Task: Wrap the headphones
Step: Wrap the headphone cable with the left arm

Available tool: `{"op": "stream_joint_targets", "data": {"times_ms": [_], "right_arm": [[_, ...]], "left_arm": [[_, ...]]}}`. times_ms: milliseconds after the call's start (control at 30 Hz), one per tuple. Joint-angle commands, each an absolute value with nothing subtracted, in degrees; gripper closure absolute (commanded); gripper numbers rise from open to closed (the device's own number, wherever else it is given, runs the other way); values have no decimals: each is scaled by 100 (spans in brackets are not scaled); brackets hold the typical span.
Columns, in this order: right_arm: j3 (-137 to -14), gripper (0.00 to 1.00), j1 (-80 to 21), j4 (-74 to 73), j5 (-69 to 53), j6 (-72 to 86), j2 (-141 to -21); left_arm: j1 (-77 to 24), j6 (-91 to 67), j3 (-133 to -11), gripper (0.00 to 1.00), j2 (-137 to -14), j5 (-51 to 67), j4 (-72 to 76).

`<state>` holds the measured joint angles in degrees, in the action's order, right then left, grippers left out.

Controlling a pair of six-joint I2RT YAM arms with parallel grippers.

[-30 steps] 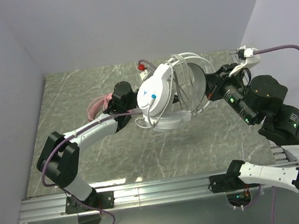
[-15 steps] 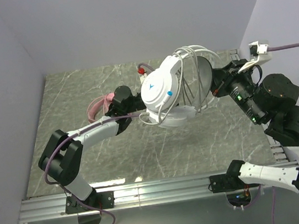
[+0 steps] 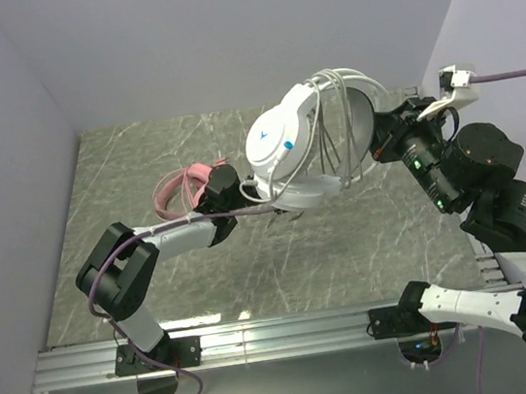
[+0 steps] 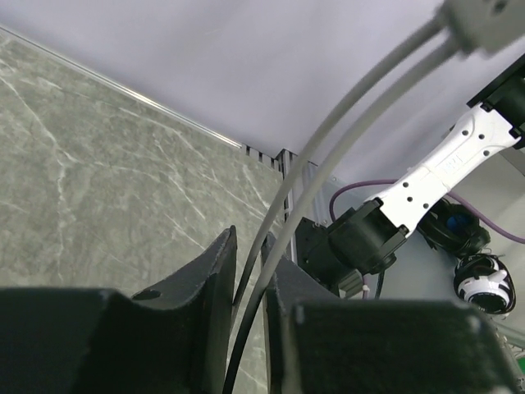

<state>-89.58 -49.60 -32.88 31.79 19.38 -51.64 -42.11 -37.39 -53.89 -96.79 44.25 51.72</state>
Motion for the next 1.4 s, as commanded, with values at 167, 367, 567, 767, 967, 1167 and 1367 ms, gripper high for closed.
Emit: {"op": "stream_joint_targets", "data": {"times_ms": [167,367,567,767,967,1167,1367], "right_arm": [[-9334,100,-4913,-2804,3928,2048,-5265],[-9431,100,-4834,-2831,4718,1855,-5414],[-9361,100,-4580,-2672,5282,1828,-5712],[-8956,100,-3834,-2461,5319,2240,-6090],[-8684,100,-3349,-2040,5405,2400,-6556],[-7894,100,-3340,-1372,6054,2232,-6917],[-7121,100,-3217,-1336,6248,2548,-7172]], "left_arm": [[-4271,-3876,-4896,91,-9554,4017,6038],[-4271,-4060,-4536,99,-9598,3946,6424],[-4473,-3956,-4377,99,-9440,3754,5953],[-4869,-3911,-4465,100,-9115,3385,4853],[-5124,-4245,-4412,99,-9018,3191,4413],[-5142,-3711,-5017,99,-8983,2752,2616],[-5142,-3200,-5598,99,-8903,2435,1145]]}}
